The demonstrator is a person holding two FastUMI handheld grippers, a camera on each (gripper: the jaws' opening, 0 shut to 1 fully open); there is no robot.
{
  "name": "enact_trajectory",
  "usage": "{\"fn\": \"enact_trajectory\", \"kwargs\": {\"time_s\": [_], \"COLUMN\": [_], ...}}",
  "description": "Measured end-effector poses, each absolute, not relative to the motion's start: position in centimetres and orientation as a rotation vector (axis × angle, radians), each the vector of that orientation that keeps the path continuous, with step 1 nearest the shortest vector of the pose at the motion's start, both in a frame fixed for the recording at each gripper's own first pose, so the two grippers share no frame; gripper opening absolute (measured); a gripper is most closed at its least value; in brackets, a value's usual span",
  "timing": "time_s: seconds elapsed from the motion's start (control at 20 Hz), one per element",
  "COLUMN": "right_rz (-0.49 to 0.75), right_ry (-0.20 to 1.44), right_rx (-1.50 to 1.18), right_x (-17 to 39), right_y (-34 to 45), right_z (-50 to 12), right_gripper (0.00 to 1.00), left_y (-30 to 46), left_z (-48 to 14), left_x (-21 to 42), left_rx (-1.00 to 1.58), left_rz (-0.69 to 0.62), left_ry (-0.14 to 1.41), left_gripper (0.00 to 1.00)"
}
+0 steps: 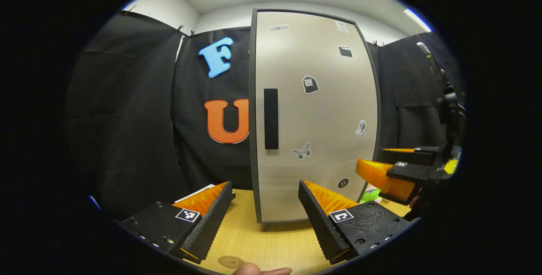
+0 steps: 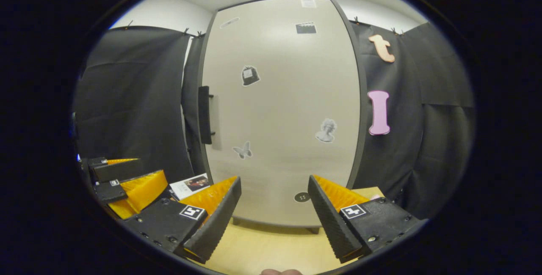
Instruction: Open the cabinet door with the right hand, grasp the bottle in the cabinet with the left hand and place it on the coaster, then close the cabinet door with the right hand.
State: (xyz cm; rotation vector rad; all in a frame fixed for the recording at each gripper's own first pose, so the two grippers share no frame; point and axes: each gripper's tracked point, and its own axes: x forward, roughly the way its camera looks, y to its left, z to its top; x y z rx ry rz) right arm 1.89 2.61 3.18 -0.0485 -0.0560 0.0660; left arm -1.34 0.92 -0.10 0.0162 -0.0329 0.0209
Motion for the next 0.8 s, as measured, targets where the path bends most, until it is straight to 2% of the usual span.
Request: {"fn": "enact_trajectory", "kwargs": {"time_s": [0.4, 0.65, 0.8], "right_rz": [0.177, 0.222, 0.229], "right_ry": [-0.143, -0.104, -0.099], "right_rx": [-0.163, -0.203, -0.171], "right_x": [7.5, 11.9, 13.1], "right_y": [10.4, 15.4, 17.1], "right_z": [7.9, 7.0, 7.3], "right_gripper": [0.99, 1.0, 1.0], "left_y": [1.7, 3.8, 5.3], "left_z": [-2.7, -3.8, -4.1], "left_x": [-8.5, -13.0, -13.6], "left_rx": [-0.027, -0.062, -0.074], "left_rz": [-0.009, 0.036, 0.08], "left_ry": [-0.018, -0.001, -0.005], "left_gripper": [0.95, 0.95, 0.95]}}
